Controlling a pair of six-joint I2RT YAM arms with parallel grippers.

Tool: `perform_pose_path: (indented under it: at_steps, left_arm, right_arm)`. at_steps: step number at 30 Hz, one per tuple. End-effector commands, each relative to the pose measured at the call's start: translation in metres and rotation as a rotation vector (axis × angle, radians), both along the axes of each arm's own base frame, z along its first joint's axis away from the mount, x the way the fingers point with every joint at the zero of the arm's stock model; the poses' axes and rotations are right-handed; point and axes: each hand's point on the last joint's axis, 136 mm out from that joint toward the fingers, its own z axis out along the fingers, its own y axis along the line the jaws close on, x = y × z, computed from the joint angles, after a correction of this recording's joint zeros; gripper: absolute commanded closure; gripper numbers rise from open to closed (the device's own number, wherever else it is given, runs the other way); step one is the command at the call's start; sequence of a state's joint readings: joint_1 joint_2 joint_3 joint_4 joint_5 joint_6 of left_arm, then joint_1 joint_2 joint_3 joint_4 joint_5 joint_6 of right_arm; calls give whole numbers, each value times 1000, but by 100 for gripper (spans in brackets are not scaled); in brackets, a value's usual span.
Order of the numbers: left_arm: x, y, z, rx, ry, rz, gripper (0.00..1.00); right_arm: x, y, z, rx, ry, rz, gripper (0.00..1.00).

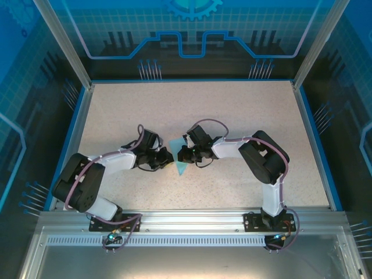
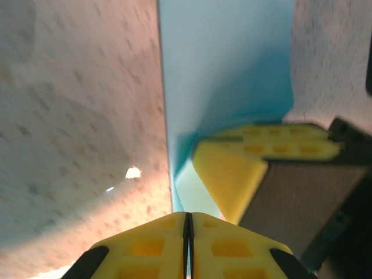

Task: Fold a paper plane with a square sheet of paper (pick it up from the middle)
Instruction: Third fold the triangle at the center of the table.

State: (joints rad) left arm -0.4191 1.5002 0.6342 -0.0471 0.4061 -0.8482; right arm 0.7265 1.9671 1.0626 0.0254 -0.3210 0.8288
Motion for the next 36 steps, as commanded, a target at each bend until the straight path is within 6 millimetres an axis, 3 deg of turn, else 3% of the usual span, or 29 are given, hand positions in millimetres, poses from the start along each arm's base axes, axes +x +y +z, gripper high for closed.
perform_pose_path:
  at_steps: [1,10,21,36]
  left_arm:
    - [-11,-20,12,-92,2,-18,91]
    - [-26,-38,2,-128,36,-38,90]
    - [-37,-28,-25,-46,113,-29,91]
    - [-42,-20,-36,36,139,-31,91]
  right_arm:
    - [-15,-22,-37,-132,99,-30,94]
    - [-15,-21,-42,-130,120,-42,95]
    - [-14,-23,-44,-137,127,-53,95]
    - [-15,-25,-45,-142,130,-56,95]
